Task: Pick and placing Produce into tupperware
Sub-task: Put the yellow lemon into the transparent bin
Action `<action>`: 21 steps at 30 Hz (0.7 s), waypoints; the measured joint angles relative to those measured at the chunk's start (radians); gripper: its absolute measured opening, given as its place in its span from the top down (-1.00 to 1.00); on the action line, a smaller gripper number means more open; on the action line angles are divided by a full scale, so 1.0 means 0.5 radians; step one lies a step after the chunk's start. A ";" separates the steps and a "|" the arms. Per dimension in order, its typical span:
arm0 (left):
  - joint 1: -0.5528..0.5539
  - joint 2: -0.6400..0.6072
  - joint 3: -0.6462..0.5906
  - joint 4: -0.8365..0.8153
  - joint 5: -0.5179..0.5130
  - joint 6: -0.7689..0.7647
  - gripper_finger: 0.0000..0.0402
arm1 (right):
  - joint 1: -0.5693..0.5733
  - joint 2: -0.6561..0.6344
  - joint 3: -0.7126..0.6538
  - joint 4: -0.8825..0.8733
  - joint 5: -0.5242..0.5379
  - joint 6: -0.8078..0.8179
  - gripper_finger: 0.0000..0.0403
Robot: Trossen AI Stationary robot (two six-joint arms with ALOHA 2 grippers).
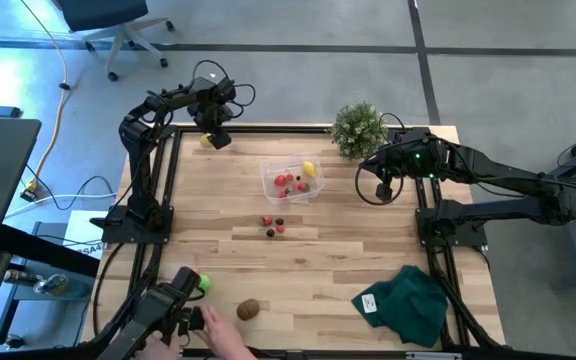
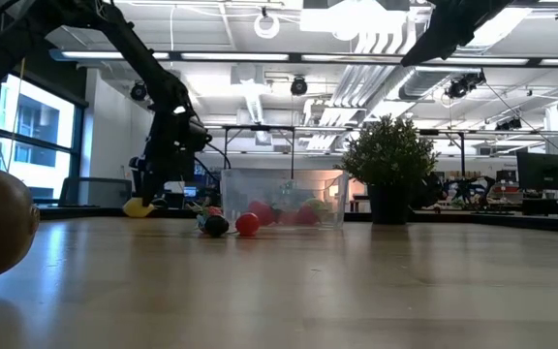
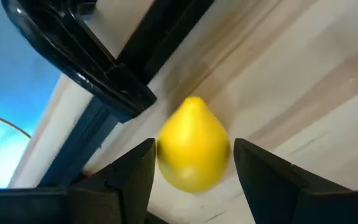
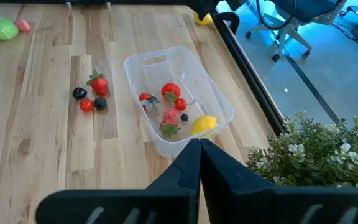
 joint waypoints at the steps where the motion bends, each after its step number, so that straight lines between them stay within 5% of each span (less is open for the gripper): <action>1: 0.000 0.000 0.000 -0.013 0.013 -0.001 -0.03 | 0.000 0.000 0.000 0.000 0.000 0.000 1.00; 21: -0.157 -0.002 -0.150 -0.070 0.122 -0.120 -0.03 | 0.000 0.000 0.000 0.000 0.000 0.000 1.00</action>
